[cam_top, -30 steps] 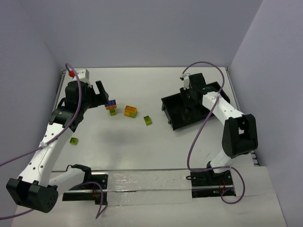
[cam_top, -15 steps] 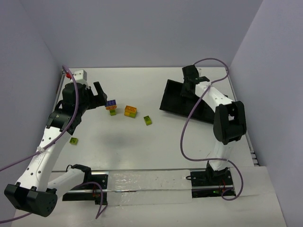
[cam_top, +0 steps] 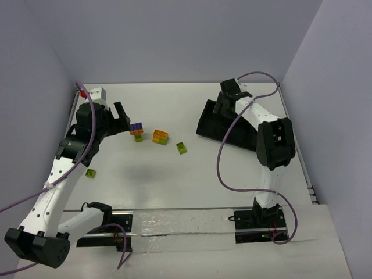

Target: Sort the legos into containers by color

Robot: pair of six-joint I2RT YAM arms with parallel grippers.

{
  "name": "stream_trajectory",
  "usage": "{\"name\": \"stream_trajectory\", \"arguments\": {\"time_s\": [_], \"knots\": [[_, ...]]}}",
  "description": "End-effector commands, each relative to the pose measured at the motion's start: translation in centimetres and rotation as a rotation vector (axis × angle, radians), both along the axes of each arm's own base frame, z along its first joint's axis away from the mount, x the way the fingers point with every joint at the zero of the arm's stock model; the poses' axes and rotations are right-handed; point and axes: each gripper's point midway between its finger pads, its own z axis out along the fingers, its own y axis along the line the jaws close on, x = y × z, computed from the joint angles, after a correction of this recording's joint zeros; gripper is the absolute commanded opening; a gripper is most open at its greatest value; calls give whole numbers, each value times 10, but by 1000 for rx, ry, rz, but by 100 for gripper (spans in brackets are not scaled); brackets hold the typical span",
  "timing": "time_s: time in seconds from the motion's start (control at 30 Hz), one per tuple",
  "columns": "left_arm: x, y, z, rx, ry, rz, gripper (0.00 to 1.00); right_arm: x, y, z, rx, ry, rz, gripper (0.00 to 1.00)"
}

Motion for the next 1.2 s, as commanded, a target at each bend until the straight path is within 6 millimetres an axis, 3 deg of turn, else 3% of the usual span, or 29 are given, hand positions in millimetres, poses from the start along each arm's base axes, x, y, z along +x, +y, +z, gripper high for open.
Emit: {"name": "stream_trajectory", "arguments": {"time_s": [0.0, 0.07, 0.13, 0.2, 0.3, 0.43, 0.47, 0.53, 0.7, 1.03, 1.17], "knots": [[2, -1, 26, -22, -62, 4, 99, 15, 2, 89, 7, -216, -5, 100], [3, -2, 26, -25, -65, 3, 99, 7, 4, 129, -2, -297, 22, 100], [5, -2, 25, -28, -66, 5, 99, 0, 11, 151, -10, -343, 57, 100], [6, -3, 25, -33, -66, 6, 99, -15, 33, 174, -27, -388, 155, 100], [8, -5, 22, -35, -60, 4, 99, -38, 76, 178, -45, -411, 338, 100], [11, -7, 21, -45, -60, 6, 99, -69, 128, 156, -86, -415, 494, 100], [12, -7, 22, -50, -61, 8, 99, -85, 157, 142, -59, -406, 574, 100], [14, -7, 21, -53, -57, 17, 99, -98, 177, 114, 2, -327, 612, 100], [13, -3, 17, -37, -39, 38, 99, -125, 212, 68, 21, -248, 717, 100], [8, 1, 16, -35, -43, 47, 99, -136, 234, -3, -5, -96, 787, 98], [5, 2, 16, -33, -45, 49, 99, -132, 235, -24, -32, -60, 781, 89]]}}
